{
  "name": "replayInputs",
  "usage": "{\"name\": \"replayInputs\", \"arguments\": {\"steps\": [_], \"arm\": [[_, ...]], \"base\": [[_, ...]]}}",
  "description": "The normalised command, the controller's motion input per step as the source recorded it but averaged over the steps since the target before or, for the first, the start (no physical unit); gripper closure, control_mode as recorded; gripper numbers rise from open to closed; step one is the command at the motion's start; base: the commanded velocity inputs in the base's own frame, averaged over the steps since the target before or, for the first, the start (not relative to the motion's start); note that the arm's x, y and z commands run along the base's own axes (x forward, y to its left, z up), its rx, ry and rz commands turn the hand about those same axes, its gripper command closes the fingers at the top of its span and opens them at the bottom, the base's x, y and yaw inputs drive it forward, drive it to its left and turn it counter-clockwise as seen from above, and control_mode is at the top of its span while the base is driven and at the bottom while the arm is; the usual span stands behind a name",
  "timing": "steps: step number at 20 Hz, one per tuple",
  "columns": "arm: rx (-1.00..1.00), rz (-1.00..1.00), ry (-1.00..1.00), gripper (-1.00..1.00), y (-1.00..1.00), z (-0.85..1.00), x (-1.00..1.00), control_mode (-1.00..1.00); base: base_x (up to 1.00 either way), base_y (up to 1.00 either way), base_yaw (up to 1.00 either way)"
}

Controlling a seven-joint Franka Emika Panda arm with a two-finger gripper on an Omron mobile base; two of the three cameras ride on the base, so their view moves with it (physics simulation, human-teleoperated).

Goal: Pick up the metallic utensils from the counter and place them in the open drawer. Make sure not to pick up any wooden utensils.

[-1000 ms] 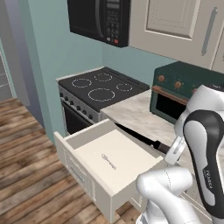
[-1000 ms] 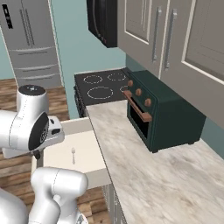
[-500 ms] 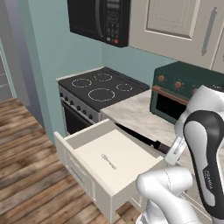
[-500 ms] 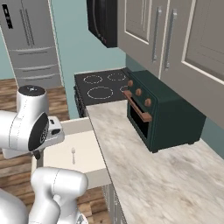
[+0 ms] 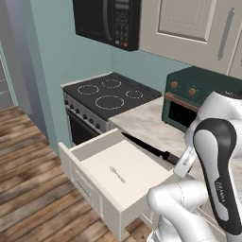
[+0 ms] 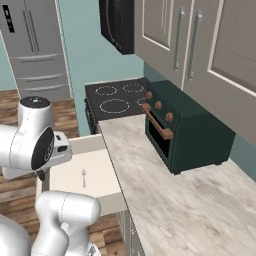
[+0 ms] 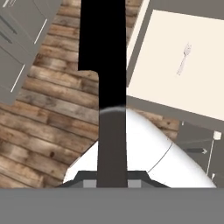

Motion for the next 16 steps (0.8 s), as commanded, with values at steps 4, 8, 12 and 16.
{"name": "replayInputs", "arguments": {"steps": [4, 8, 12, 16], "arm": [[-0.15, -0.10, 0.31, 1.00, 0.90, -0.05, 0.99, -1.00], [-0.11, -0.11, 0.32, 1.00, 0.75, -0.23, 1.00, -1.00], [-0.05, -0.06, 0.20, 1.00, 0.40, -0.57, 1.00, -1.00], [-0.11, 0.00, 0.01, 1.00, -0.18, -0.68, 0.55, -1.00]], "base": [[0.00, 0.00, 0.00], [0.00, 0.00, 0.00], [0.00, 0.00, 0.00], [0.00, 0.00, 0.00]]}}
